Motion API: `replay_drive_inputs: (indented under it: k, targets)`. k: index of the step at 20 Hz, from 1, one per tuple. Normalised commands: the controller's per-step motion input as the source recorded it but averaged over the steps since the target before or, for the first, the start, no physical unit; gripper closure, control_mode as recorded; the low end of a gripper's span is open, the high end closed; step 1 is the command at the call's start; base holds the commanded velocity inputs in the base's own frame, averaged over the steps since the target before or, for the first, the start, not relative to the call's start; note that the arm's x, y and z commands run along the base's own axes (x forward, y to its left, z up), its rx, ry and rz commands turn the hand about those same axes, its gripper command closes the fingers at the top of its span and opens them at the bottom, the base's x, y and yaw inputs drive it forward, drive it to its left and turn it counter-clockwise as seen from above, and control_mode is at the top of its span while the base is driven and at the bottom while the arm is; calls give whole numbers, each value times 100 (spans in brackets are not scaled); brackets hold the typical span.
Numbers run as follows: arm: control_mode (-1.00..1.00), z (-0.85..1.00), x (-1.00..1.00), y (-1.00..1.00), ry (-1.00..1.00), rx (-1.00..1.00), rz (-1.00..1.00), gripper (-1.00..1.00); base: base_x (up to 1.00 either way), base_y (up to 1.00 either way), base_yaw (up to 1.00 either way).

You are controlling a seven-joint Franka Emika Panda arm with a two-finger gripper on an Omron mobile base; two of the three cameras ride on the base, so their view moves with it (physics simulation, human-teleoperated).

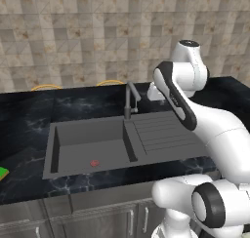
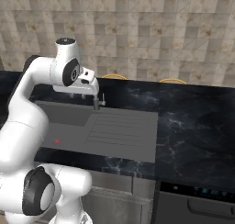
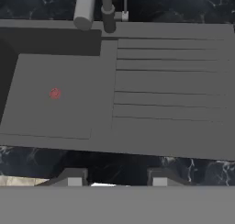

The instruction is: Soak the sponge with water for a few seconds and then drop it inside the sink.

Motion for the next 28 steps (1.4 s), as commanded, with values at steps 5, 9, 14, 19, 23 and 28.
replay_drive_inputs:
  k: [5,9,14,19,23,28]
  targets:
    - [-100,0,-16,0,0,0,0,-100,0,0,0]
    - [-100,0,-11,-22,-1,0,0,-100,0,0,0]
    - [-100,0,0,-43,-2,0,0,-100,0,0,0]
    - [-100,0,0,-25,-9,0,0,-100,0,0,0]
    - [-100,0,0,-1,-23,0,0,-100,0,0,0]
    - [-100,0,0,0,-26,0,0,-100,0,0,0]
